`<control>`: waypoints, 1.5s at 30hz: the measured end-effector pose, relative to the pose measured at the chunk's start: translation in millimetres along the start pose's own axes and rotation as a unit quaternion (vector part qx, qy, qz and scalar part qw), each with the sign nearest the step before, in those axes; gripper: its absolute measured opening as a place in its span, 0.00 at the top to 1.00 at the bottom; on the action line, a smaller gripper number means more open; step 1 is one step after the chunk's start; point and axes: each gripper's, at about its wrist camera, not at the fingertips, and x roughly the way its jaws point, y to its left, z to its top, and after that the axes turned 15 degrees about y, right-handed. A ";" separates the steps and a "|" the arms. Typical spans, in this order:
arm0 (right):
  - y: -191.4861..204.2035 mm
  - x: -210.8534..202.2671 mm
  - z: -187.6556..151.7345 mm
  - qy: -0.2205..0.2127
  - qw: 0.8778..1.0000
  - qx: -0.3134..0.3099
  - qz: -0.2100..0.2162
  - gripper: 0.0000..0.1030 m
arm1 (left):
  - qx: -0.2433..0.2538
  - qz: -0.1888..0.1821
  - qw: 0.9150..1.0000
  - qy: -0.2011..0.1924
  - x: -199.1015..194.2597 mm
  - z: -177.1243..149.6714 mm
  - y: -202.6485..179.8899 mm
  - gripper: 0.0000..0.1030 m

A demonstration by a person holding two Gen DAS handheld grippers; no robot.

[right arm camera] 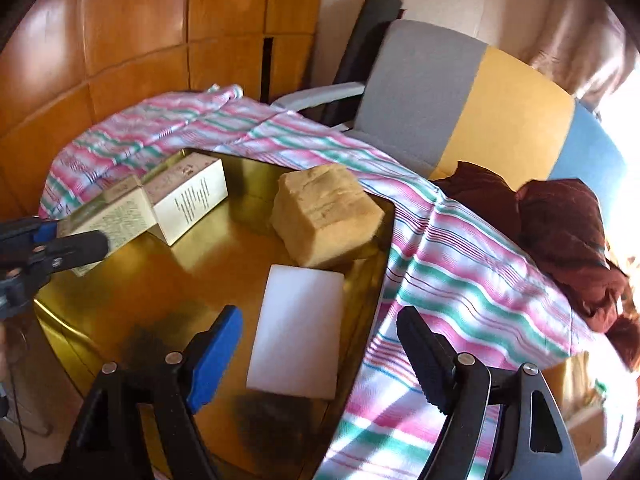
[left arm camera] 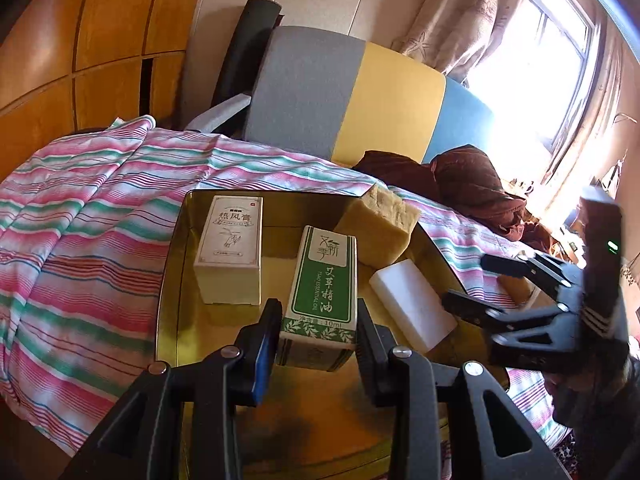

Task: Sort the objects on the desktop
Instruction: 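Carry green box and white sponge into the gold tray and open both tools, then move both open tools back to the remaining items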

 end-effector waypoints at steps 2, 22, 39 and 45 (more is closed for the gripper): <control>-5.3 -7.4 -15.9 -0.012 1.000 0.021 0.005 0.22 | -0.001 -0.002 1.000 0.011 5.7 5.5 -3.0 0.66; -58.1 -37.8 -121.1 -0.061 0.984 0.164 0.017 0.20 | -0.078 0.053 0.992 0.087 79.7 64.2 -4.9 0.65; -111.9 -36.1 -190.5 -0.050 0.960 0.274 -0.009 0.19 | 0.031 0.013 0.998 0.061 57.1 44.4 -76.8 0.60; -127.5 -41.9 -220.5 -0.049 0.950 0.305 -0.032 0.19 | 0.116 -0.023 0.992 0.035 37.6 31.9 -132.4 0.60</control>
